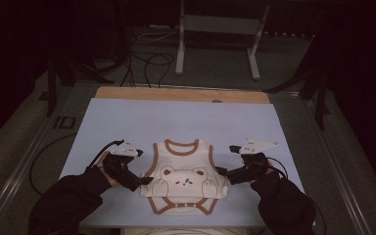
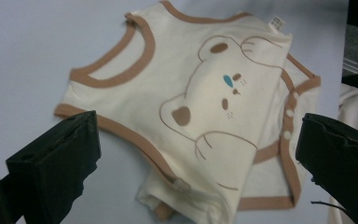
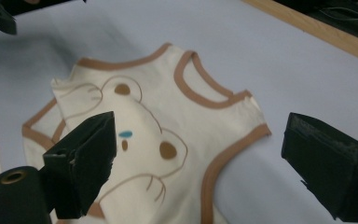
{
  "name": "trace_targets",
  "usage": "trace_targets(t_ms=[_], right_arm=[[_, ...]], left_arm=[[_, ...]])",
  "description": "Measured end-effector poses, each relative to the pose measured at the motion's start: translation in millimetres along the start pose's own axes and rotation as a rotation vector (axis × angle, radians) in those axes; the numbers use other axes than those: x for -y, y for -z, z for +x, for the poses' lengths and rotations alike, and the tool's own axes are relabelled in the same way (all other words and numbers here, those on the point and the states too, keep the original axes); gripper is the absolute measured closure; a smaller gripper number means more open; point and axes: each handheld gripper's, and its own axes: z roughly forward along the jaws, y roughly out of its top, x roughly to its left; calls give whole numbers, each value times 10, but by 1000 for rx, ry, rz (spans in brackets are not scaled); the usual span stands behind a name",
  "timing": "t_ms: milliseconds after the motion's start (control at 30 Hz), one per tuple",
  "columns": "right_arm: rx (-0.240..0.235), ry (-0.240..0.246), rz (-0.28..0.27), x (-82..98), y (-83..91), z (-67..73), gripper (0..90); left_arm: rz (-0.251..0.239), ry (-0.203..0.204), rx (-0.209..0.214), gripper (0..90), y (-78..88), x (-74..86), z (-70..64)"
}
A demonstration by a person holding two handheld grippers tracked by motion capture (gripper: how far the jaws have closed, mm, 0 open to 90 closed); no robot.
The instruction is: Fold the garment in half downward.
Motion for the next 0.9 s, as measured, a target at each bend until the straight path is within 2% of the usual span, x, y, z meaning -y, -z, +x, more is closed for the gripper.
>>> trace_targets(t_ms=[267, 400, 600, 900], right_arm=[[4, 19, 9, -152, -132, -99, 101], [-4, 17, 16, -203, -197, -149, 101], [-6, 12, 24, -217, -299, -229, 101], [2, -11, 51, -184, -447, -346, 101]], left_arm=[[18, -10, -3, 5, -66, -105, 119], [10, -15, -34, 5, -87, -150, 181], [8, -7, -35, 5, -102, -200, 298], [5, 13, -33, 3, -252, -216, 471]])
